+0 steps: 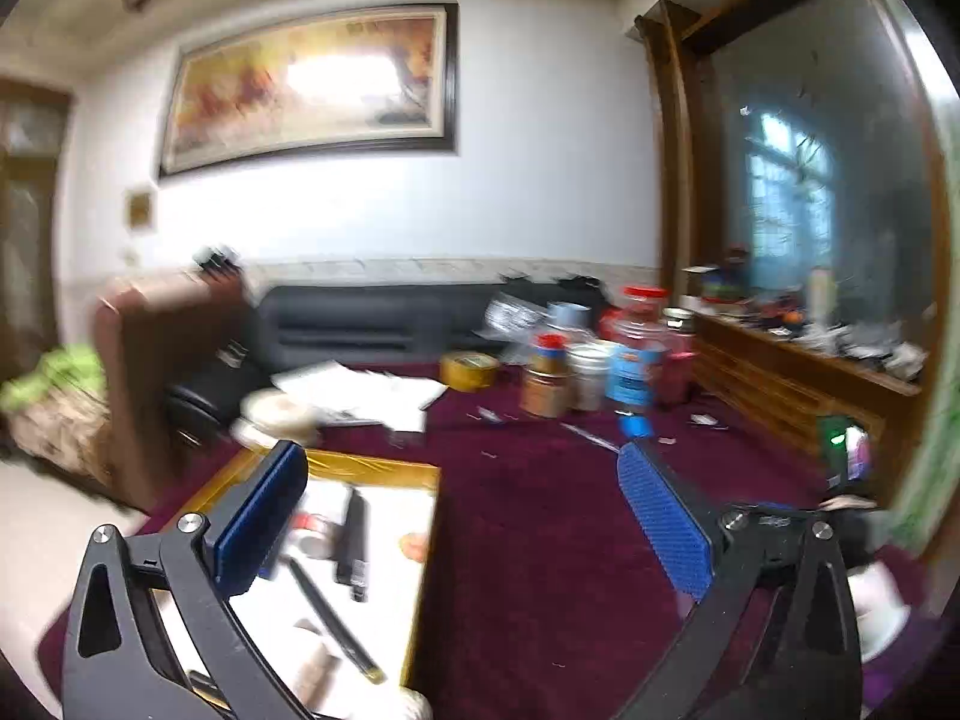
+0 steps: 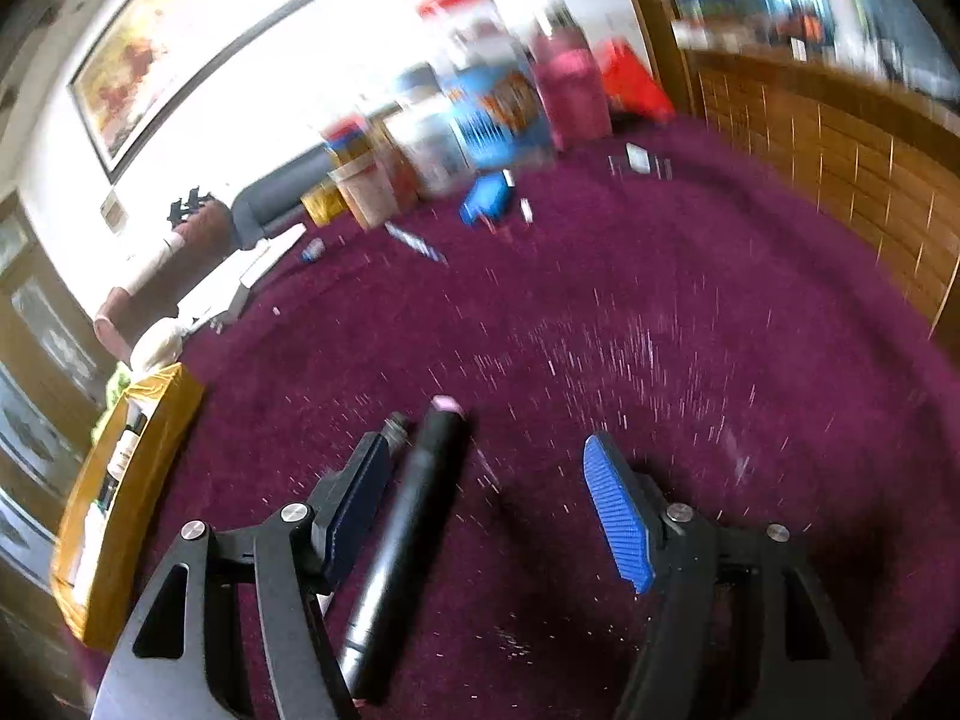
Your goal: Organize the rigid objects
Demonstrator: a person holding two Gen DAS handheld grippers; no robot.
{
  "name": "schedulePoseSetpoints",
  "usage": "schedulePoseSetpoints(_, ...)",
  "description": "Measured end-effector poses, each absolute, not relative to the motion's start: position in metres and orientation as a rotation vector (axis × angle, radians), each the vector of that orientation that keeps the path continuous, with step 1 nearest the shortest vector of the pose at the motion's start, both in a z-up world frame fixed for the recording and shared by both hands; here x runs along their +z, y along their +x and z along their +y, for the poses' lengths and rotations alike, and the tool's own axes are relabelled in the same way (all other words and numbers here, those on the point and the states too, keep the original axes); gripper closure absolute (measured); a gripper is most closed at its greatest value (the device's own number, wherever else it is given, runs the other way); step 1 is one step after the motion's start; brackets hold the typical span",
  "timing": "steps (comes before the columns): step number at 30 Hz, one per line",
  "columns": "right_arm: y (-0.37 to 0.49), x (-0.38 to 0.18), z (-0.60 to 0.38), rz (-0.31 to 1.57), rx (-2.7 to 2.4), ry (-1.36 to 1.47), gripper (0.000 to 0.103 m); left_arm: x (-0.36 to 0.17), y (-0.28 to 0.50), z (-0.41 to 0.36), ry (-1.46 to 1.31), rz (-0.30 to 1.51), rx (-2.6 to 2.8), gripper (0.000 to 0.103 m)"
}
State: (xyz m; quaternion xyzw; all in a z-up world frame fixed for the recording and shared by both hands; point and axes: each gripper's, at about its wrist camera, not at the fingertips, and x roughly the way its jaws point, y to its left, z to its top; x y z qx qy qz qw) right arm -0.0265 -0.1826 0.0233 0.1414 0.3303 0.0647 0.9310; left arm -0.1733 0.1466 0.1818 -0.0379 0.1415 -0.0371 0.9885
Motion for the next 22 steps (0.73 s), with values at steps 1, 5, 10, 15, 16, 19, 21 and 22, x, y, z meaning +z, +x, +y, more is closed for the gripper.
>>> schedulePoseSetpoints(1, -0.037, 0.034, -0.173, 0.625, 0.119, 0.237, 0.041, 0.182, -0.166, 0.151, -0.102, 0.325, -0.108, 0.0)
schedulePoseSetpoints(5, -0.076, 0.067, -0.123, 0.515, 0.235, 0.1, 0.036, 0.168, -0.142, 0.184, -0.251, 0.418, -0.069, 0.0)
schedulePoseSetpoints(10, -0.099, 0.074, -0.046, 0.547, 0.433, -0.035, 0.034, 0.161, -0.154, 0.217, -0.328, 0.399, 0.034, 0.0)
schedulePoseSetpoints(15, -0.11, 0.068, 0.014, 0.582, 0.547, -0.131, 0.034, 0.145, -0.16, 0.257, -0.406, 0.447, 0.183, 0.0)
schedulePoseSetpoints(16, -0.111, 0.064, 0.023, 0.591, 0.565, -0.147, 0.034, 0.142, -0.162, 0.258, -0.392, 0.459, 0.222, 0.0)
schedulePoseSetpoints(19, -0.114, 0.056, 0.05, 0.626, 0.606, -0.199, 0.034, 0.132, -0.161, 0.268, -0.342, 0.508, 0.364, 0.0)
schedulePoseSetpoints(21, -0.114, 0.05, 0.063, 0.65, 0.619, -0.228, 0.034, 0.125, -0.163, 0.271, -0.309, 0.529, 0.413, 0.0)
schedulePoseSetpoints(22, -0.115, 0.048, 0.068, 0.658, 0.621, -0.24, 0.034, 0.123, -0.162, 0.272, -0.302, 0.538, 0.427, 0.0)
